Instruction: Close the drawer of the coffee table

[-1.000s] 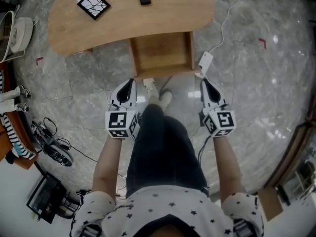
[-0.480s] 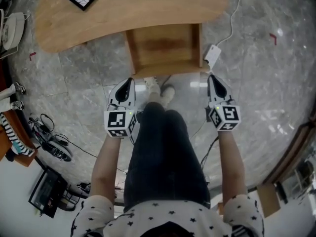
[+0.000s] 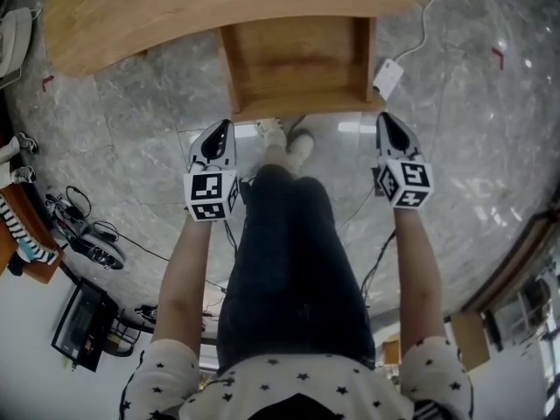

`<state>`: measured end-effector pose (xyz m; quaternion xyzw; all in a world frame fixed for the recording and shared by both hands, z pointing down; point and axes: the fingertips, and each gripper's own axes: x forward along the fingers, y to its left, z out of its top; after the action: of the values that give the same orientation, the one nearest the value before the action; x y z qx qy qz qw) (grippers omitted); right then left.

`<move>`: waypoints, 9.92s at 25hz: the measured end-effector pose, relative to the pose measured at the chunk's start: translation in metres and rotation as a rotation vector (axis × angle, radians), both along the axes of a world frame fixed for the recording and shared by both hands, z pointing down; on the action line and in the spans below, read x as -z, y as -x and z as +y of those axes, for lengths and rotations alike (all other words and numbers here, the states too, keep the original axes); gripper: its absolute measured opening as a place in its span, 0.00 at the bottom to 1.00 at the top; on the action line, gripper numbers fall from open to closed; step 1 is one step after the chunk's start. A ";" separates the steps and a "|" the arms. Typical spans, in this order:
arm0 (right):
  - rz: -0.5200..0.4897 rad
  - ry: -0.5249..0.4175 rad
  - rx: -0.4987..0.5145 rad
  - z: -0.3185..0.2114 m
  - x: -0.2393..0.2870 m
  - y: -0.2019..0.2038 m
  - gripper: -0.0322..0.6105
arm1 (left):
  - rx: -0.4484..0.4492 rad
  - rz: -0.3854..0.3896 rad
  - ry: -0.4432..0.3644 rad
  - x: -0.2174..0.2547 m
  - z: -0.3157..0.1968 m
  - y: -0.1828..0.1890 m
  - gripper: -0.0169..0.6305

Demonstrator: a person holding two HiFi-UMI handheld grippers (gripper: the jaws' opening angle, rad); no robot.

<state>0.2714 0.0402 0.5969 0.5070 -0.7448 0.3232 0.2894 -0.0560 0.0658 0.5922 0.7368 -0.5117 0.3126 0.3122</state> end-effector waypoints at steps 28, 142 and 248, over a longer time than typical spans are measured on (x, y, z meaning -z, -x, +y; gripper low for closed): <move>0.309 0.172 0.364 0.013 -0.083 -0.015 0.41 | -0.337 -0.231 0.248 -0.109 0.032 0.007 0.41; 0.496 0.474 0.645 -0.035 -0.093 -0.017 0.39 | -0.299 -0.214 0.325 -0.088 -0.028 0.002 0.35; 0.499 0.425 0.632 -0.158 -0.088 -0.001 0.38 | -0.221 -0.211 0.251 -0.083 -0.146 0.016 0.35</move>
<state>0.2724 -0.1174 0.6852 0.2464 -0.6876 0.2326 0.6421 -0.0717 -0.0807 0.6757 0.7072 -0.4146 0.4817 0.3098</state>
